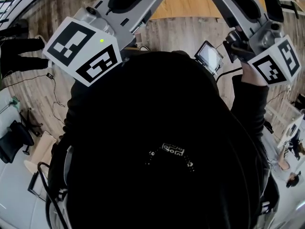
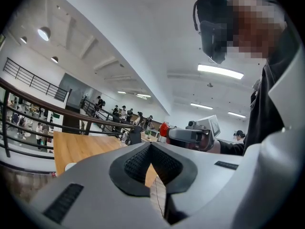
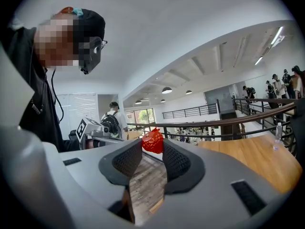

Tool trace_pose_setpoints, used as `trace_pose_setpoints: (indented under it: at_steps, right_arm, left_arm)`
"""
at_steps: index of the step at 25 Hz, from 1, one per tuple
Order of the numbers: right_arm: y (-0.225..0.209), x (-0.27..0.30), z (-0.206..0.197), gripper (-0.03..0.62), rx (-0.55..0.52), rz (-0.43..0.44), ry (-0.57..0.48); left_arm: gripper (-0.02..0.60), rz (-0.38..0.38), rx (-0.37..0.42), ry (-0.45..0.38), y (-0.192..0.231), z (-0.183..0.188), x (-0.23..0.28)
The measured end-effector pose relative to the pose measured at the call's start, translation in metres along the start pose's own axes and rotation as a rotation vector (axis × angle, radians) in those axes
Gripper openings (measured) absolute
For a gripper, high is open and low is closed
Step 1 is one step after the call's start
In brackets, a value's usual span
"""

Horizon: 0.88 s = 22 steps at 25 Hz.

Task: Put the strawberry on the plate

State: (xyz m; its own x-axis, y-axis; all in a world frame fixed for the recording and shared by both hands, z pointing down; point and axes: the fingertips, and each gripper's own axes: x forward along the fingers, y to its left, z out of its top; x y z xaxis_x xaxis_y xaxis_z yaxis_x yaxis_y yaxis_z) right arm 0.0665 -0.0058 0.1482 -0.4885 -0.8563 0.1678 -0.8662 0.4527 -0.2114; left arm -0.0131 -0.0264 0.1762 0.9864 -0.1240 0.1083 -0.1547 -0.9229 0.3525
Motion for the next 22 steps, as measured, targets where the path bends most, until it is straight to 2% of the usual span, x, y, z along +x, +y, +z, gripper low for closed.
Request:
trace_pose_setpoints:
  at_steps: [7, 12, 18, 22]
  right_arm:
    - [0.004, 0.011, -0.009, 0.144, -0.008, 0.017, 0.025]
    - [0.007, 0.02, 0.002, 0.144, -0.018, 0.034, 0.015]
    - [0.013, 0.035, 0.003, 0.144, -0.023, 0.101, 0.028]
    - [0.01, 0.06, 0.012, 0.144, -0.036, 0.163, 0.033]
  left_arm:
    - [-0.002, 0.011, -0.012, -0.014, 0.009, -0.008, -0.009]
    - [-0.002, 0.019, -0.002, -0.015, 0.01, -0.002, -0.016]
    - [-0.002, 0.06, -0.008, -0.016, 0.012, -0.005, -0.026]
    - [-0.002, 0.113, -0.017, -0.03, 0.029, 0.003, -0.032]
